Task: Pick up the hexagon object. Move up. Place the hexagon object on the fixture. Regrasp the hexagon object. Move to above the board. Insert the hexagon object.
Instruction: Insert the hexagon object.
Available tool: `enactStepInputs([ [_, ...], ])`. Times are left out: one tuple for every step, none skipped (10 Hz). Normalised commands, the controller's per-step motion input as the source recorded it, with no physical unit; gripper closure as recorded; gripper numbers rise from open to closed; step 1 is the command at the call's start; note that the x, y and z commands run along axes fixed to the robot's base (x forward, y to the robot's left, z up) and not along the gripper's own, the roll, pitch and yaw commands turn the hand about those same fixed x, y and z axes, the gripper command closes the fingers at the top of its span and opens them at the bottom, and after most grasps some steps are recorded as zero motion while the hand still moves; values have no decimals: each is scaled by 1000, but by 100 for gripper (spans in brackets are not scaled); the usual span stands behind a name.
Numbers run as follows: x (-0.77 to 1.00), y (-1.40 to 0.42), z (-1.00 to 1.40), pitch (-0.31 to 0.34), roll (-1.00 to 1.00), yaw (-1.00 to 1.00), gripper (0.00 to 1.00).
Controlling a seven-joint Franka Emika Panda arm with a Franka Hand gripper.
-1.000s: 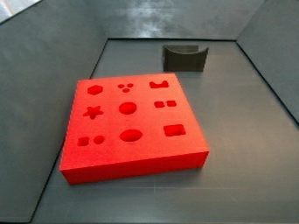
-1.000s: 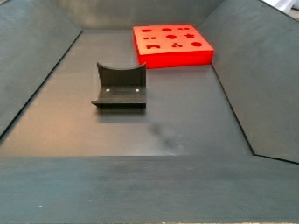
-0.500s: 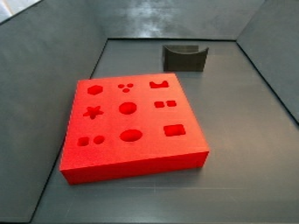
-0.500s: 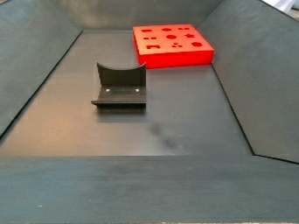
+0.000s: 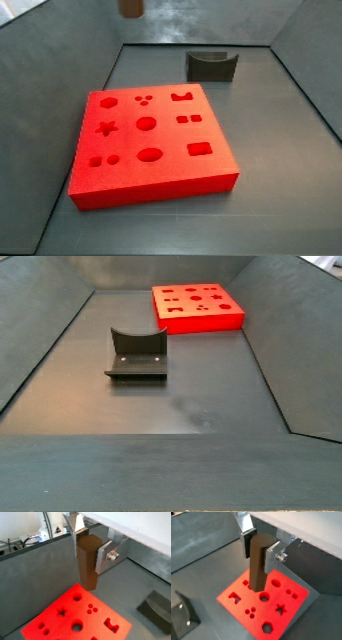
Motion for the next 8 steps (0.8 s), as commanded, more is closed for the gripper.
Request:
enactStepInputs([
  [-403,0,-220,-167,0,120,100],
  [-286,23,-11,-70,-34,0,100],
  [0,0,-54,0,0,0,100],
  [-209,60,-523,-27,-27,-31,100],
  [-209,169,-806,-56,-79,0,100],
  [-289,106,-911,-109,-59,0,100],
  [-137,37,-926,-140,-41,0,100],
  [11,26,-897,-80,-37,-6,100],
])
